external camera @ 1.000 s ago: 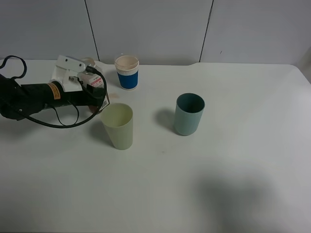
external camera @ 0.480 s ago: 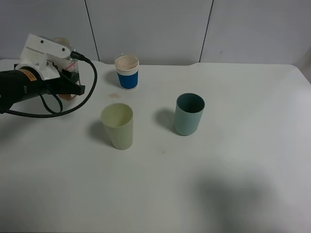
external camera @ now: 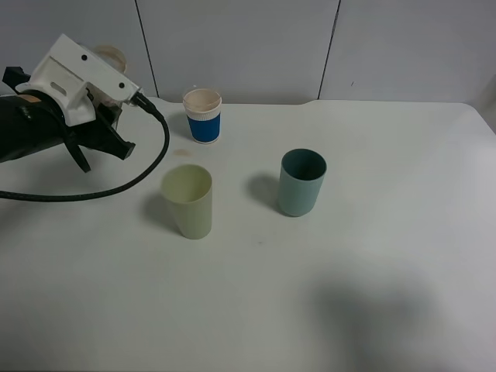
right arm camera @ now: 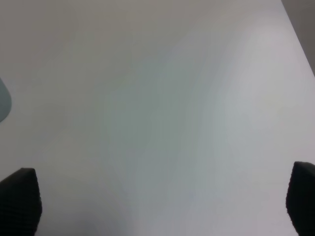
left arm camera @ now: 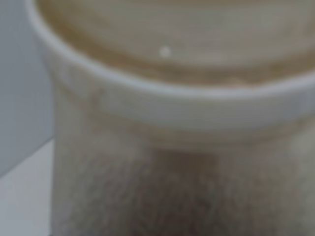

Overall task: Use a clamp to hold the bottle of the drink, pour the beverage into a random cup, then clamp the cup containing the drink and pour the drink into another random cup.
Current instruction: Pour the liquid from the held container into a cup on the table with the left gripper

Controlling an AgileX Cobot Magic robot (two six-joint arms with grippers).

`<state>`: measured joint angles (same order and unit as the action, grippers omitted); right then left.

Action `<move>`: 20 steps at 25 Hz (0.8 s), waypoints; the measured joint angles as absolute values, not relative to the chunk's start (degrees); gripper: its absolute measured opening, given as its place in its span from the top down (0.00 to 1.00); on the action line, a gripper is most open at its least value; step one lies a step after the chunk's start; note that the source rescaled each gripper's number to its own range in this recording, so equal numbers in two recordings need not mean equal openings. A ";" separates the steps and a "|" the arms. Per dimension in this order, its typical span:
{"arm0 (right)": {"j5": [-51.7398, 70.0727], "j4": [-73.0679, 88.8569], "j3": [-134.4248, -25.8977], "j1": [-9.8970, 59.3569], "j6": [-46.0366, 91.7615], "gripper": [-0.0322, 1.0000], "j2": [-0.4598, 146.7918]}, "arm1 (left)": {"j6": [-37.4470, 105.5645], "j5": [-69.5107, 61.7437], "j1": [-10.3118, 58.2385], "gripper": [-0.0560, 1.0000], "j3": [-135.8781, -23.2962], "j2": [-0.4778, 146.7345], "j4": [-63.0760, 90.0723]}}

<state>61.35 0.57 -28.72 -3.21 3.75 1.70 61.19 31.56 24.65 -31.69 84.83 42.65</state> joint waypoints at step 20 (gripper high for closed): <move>61.35 0.57 -28.72 -3.21 3.75 0.00 1.70 | 113.66 44.17 44.81 0.93 -31.69 83.94 74.26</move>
